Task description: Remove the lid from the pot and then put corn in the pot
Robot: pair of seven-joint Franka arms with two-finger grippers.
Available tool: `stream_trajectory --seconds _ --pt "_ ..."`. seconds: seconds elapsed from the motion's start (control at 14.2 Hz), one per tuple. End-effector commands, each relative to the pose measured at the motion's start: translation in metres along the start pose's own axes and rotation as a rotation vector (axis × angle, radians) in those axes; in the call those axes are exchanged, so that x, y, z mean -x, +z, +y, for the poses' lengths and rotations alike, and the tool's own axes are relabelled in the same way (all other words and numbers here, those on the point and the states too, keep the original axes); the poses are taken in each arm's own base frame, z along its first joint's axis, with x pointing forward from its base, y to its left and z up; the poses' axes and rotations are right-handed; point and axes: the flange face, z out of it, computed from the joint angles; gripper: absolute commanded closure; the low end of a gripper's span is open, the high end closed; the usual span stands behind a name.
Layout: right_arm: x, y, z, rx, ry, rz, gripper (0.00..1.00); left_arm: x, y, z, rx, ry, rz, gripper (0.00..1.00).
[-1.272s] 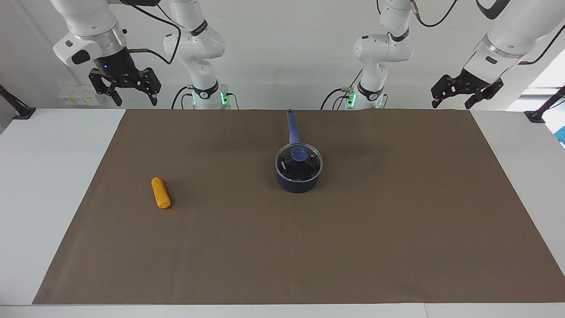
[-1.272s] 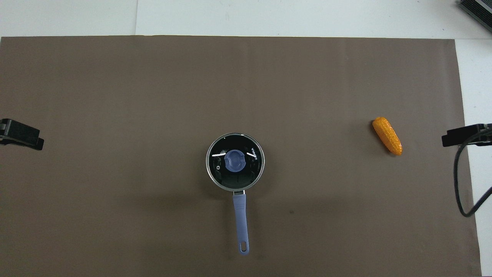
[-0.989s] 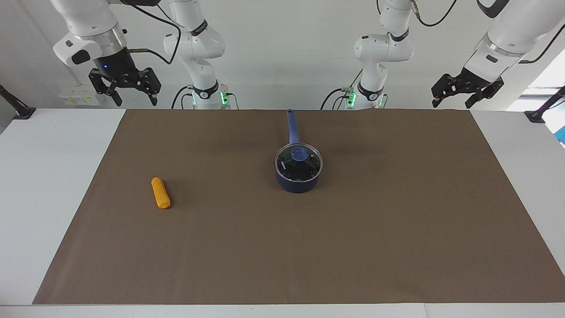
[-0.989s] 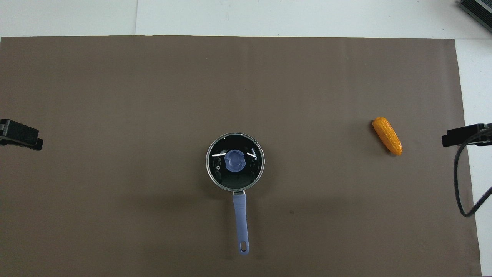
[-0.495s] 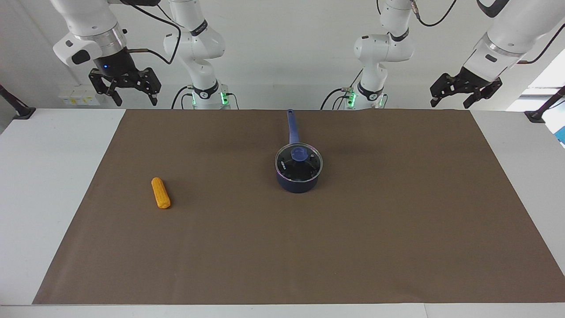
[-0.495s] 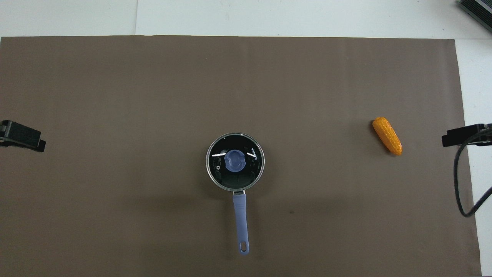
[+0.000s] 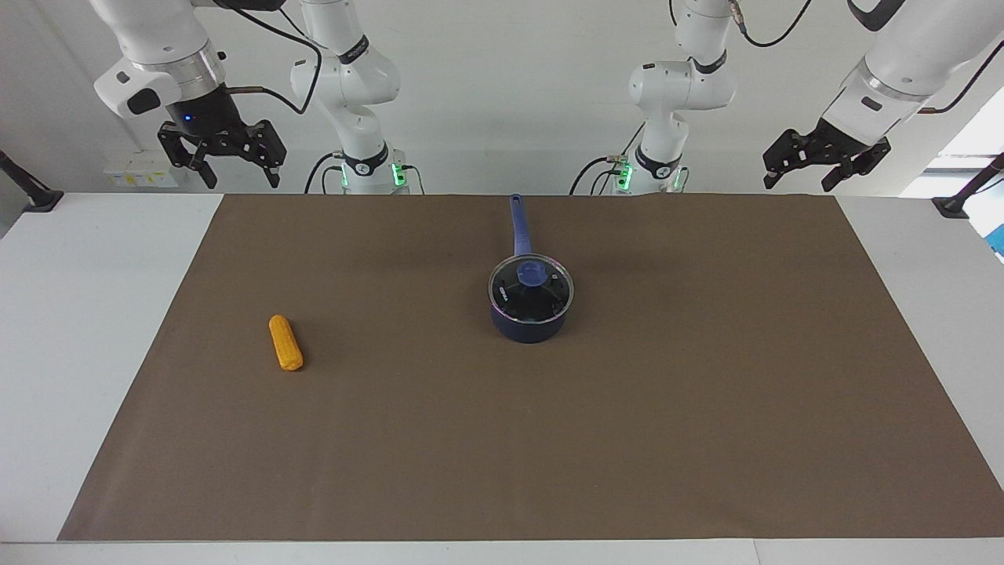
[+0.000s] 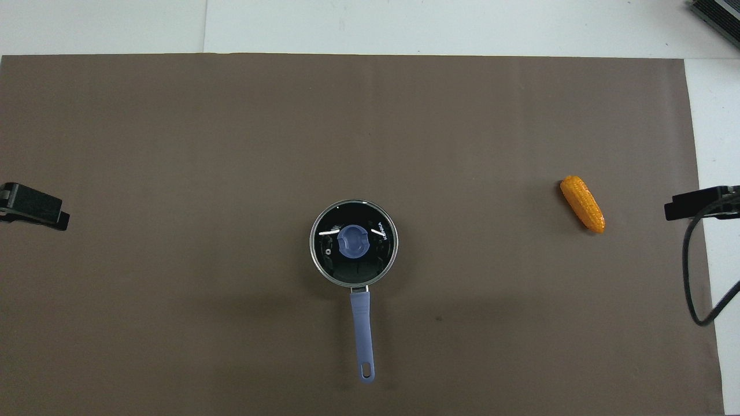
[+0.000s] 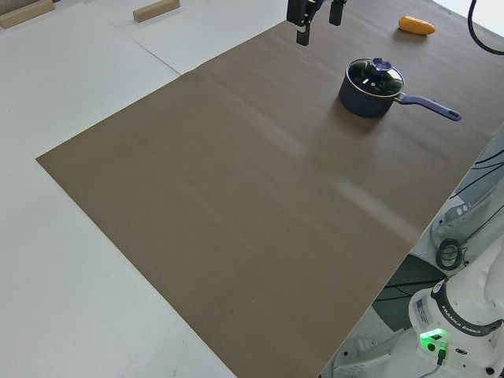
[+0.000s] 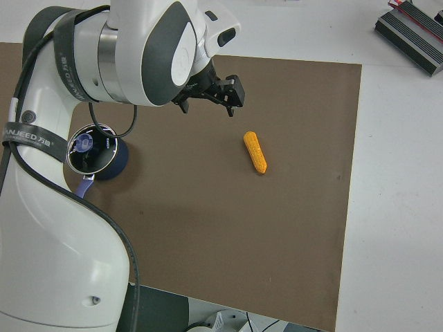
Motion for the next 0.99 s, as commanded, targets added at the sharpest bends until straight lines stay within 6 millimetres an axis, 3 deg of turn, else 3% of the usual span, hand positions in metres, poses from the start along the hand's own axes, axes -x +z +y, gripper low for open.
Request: stream_trajectory --seconds 0.0,0.28,0.64,0.92 --pt "0.008 -0.001 -0.003 -0.009 -0.024 -0.004 0.00 0.007 -0.004 0.004 0.013 0.016 -0.008 0.00" --pt "0.007 -0.001 -0.002 -0.009 -0.025 -0.004 0.00 0.017 0.004 0.004 0.016 0.020 -0.009 0.00" --pt "0.009 0.002 -0.001 -0.010 -0.027 -0.003 0.00 0.010 0.014 0.006 0.014 0.019 -0.013 0.00" --pt "-0.007 0.038 -0.001 -0.007 -0.044 0.028 0.00 0.000 0.032 0.032 0.010 0.045 -0.013 0.00"
